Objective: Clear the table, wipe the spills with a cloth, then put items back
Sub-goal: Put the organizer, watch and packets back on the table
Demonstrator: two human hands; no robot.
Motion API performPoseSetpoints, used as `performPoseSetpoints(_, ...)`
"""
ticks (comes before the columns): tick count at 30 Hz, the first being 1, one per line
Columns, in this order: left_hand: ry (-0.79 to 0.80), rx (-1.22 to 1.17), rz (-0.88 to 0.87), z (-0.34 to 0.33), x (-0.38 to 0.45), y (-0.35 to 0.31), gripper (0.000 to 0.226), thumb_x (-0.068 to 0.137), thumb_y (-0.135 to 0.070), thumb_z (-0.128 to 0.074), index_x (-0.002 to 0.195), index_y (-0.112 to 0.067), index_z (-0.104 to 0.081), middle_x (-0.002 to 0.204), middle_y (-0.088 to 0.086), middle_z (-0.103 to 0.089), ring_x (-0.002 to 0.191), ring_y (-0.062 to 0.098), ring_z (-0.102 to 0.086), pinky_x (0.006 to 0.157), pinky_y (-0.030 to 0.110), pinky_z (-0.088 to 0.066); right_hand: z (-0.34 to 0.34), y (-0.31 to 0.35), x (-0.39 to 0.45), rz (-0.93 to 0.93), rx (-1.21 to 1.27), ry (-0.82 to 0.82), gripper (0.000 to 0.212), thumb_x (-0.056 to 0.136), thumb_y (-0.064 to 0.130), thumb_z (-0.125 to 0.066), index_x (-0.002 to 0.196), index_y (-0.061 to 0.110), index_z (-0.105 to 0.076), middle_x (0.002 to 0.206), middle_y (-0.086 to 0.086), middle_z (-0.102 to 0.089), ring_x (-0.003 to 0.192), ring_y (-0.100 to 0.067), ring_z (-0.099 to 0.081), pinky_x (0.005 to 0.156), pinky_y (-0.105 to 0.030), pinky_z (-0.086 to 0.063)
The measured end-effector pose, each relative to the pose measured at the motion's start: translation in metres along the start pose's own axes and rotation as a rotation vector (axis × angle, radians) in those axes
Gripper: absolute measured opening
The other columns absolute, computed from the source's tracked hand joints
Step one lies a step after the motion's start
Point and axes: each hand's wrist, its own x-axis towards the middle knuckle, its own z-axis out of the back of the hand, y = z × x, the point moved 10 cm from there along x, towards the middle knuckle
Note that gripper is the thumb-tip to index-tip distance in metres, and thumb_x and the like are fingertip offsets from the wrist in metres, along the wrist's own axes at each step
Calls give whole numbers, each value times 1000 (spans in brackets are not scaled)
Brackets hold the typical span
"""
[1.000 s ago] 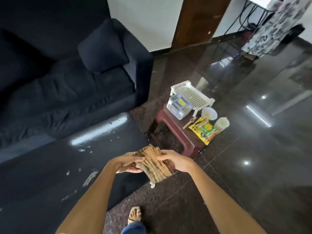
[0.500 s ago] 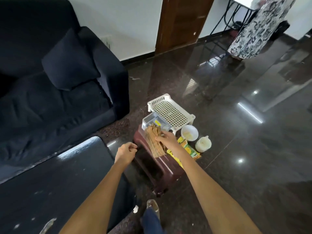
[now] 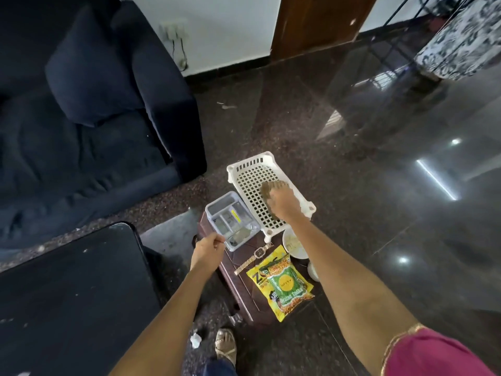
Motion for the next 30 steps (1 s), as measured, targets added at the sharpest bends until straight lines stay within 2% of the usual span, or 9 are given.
performPoseSetpoints(2,12,-13,25,-7,2,6,19,86,-11,-52,97,-16,-66,100,3,-71,95,19,-63,81,25,-47,-25,-9,-1,-3,-73,63,23,89,5,-45,108,-3,-57,111,-22,-57,98,-32,-55,76,-40,-46)
performPoseSetpoints(4,16,-24,42,-9,2,12,15,86,-12,-53,91,-20,-65,97,2,-71,94,19,-65,84,28,-50,-39,-21,-9,-45,-68,102,24,89,2,-43,108,-1,-57,104,-20,-59,90,-31,-57,66,-34,-45)
performPoseSetpoints(9,-22,-11,87,-5,-1,18,13,86,-12,-56,86,-22,-63,88,-1,-66,88,17,-61,77,22,-43,-45,-38,-15,-39,34,60,27,86,2,-42,105,5,-61,96,-16,-60,91,-33,-58,65,-35,-46)
performPoseSetpoints(13,-76,9,123,4,-1,22,15,88,-13,-55,97,-15,-66,92,0,-64,93,19,-61,74,22,-39,-27,-33,-37,-42,152,-122,14,91,11,-45,92,5,-57,90,-12,-57,86,-29,-56,65,-38,-46)
performPoseSetpoints(18,-173,25,140,29,12,4,25,91,-14,-47,111,-11,-61,111,11,-65,102,27,-59,84,31,-49,-48,-15,-66,-37,157,-115,28,96,27,-48,115,8,-54,110,-10,-59,109,-27,-52,81,-41,-48)
performPoseSetpoints(22,-235,107,125,47,31,-11,34,92,-17,-45,125,-11,-51,126,14,-56,113,32,-53,91,39,-44,-40,-17,-83,-125,289,-280,26,95,28,-48,108,9,-59,98,-8,-67,95,-25,-61,73,-38,-51)
performPoseSetpoints(26,-224,137,43,47,54,-22,53,91,-15,-52,141,-9,-34,143,16,-36,128,32,-42,103,40,-37,-65,-9,-108,-163,400,-260,27,96,31,-44,97,10,-60,80,-6,-69,77,-27,-65,58,-37,-51)
performPoseSetpoints(29,-158,134,7,39,74,-25,57,91,-14,-53,144,-7,-32,142,18,-41,127,33,-45,104,37,-38,-83,-11,-120,-161,418,-262,27,96,29,-46,95,7,-61,83,-9,-69,79,-28,-64,60,-36,-47)
performPoseSetpoints(30,-132,132,14,38,79,-23,53,92,-15,-52,142,-7,-36,136,18,-48,121,32,-49,98,32,-45,-85,-10,-123,-155,425,-266,27,96,29,-47,95,6,-61,83,-9,-69,79,-28,-64,60,-35,-45)
